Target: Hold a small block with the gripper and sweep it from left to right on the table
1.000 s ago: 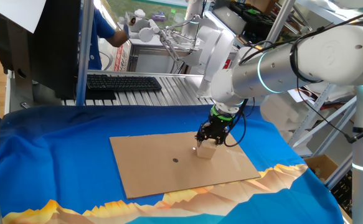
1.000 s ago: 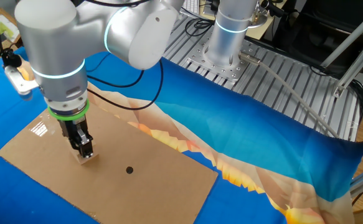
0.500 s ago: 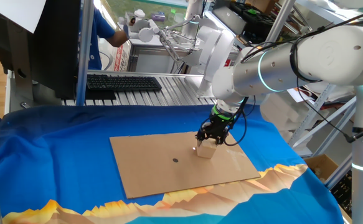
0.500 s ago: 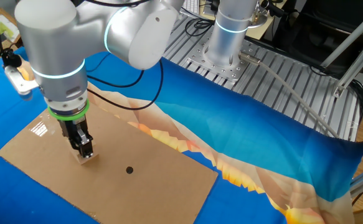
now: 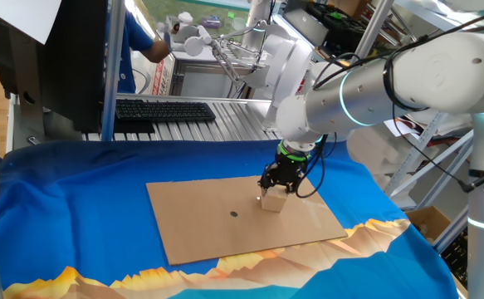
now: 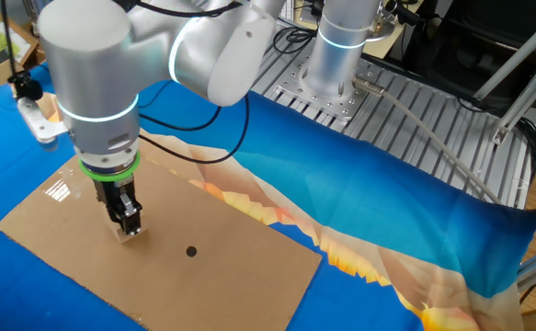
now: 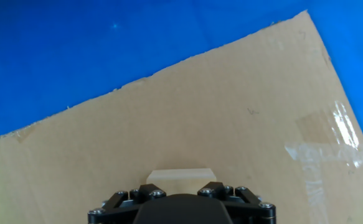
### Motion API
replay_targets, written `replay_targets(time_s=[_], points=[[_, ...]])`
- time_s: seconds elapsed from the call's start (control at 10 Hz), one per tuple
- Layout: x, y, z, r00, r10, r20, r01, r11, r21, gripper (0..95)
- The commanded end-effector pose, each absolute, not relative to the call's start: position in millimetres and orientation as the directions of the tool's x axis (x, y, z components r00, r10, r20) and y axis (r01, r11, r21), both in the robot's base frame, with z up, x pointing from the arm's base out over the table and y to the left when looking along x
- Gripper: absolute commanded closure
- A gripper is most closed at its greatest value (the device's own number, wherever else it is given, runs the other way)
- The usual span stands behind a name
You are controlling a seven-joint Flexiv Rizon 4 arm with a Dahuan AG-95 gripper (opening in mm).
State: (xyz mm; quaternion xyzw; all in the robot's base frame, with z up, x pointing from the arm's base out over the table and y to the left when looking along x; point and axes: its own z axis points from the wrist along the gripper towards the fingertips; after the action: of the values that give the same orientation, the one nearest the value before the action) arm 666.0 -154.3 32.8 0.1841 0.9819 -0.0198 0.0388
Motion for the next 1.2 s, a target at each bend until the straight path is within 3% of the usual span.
replay_targets(time_s=[0.1,0.2,0.3,0.7,0.8,1.1,1.2], points=[[669.4,-154.1,23.8,-0.92,0.386,-0.061,0.385,0.922,0.03,76.0],[669.7,-153.8,22.5,-0.919,0.389,-0.06,0.387,0.921,0.032,76.0],[669.7,-153.7,22.2,-0.919,0.39,-0.061,0.389,0.921,0.025,57.0],[669.0,-152.1,23.4,-0.923,0.379,-0.074,0.38,0.925,-0.005,57.0],[669.3,-152.1,23.6,-0.922,0.381,-0.065,0.38,0.925,0.03,57.0],[669.6,-151.9,22.3,-0.924,0.379,-0.057,0.377,0.925,0.042,57.0],[669.8,-151.8,21.5,-0.924,0.378,-0.061,0.376,0.926,0.032,38.0]])
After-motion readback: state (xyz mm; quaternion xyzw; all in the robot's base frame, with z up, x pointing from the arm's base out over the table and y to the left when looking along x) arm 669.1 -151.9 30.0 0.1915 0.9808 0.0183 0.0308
